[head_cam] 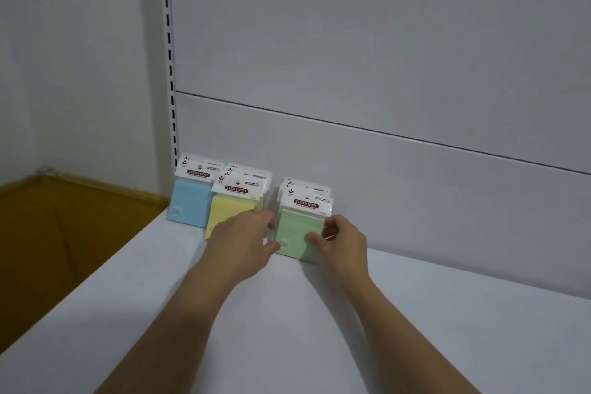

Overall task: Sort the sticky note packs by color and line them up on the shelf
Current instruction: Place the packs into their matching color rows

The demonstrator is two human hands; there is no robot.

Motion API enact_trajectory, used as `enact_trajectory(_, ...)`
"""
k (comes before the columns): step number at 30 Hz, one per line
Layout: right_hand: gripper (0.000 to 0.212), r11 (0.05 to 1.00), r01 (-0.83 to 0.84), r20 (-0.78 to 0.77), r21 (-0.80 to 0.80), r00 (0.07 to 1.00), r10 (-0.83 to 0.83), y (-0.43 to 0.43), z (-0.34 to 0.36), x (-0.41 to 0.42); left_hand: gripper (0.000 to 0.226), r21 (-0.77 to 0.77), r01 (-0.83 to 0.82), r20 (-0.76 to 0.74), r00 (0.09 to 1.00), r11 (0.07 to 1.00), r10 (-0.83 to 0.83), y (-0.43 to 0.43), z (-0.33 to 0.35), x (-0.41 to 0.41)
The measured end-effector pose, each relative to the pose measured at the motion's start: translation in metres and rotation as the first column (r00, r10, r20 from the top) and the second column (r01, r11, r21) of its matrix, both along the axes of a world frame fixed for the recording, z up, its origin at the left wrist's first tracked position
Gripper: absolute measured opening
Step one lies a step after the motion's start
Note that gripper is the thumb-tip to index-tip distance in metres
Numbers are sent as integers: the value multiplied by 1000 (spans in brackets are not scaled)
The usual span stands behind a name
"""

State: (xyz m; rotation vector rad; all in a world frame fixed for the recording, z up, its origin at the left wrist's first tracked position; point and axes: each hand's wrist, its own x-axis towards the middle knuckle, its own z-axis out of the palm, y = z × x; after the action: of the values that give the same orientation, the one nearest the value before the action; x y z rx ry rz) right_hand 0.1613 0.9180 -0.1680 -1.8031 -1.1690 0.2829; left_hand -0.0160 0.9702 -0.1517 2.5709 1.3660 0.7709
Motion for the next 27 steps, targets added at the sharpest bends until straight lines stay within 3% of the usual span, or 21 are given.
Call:
enact_trajectory(7,37,999,44,-4,20,999,-44,4,-11,-10,31,-6,-70,-45,997,998,70,-2,-11,17)
enact_trajectory(11,62,999,-6,50,-33,999,8,1,-17,-9,30,-13,-69,-63,996,998,69,-2,-17,24)
enact_trajectory(15,48,991,-57,214,-121,973,82,-3,-19,-8,25,-14,-68,-65,996,998,67,1,-20,27)
enact_trajectory(20,60,991,-11,407,-136,911,66,-2,-23,-12,22,11,-61,-58,996,998,61,4,-22,27)
enact_trajectory(27,65,982,10,461,-190,884,80,-1,-21,-14,22,30,-61,-85,994,998,64,4,-19,27)
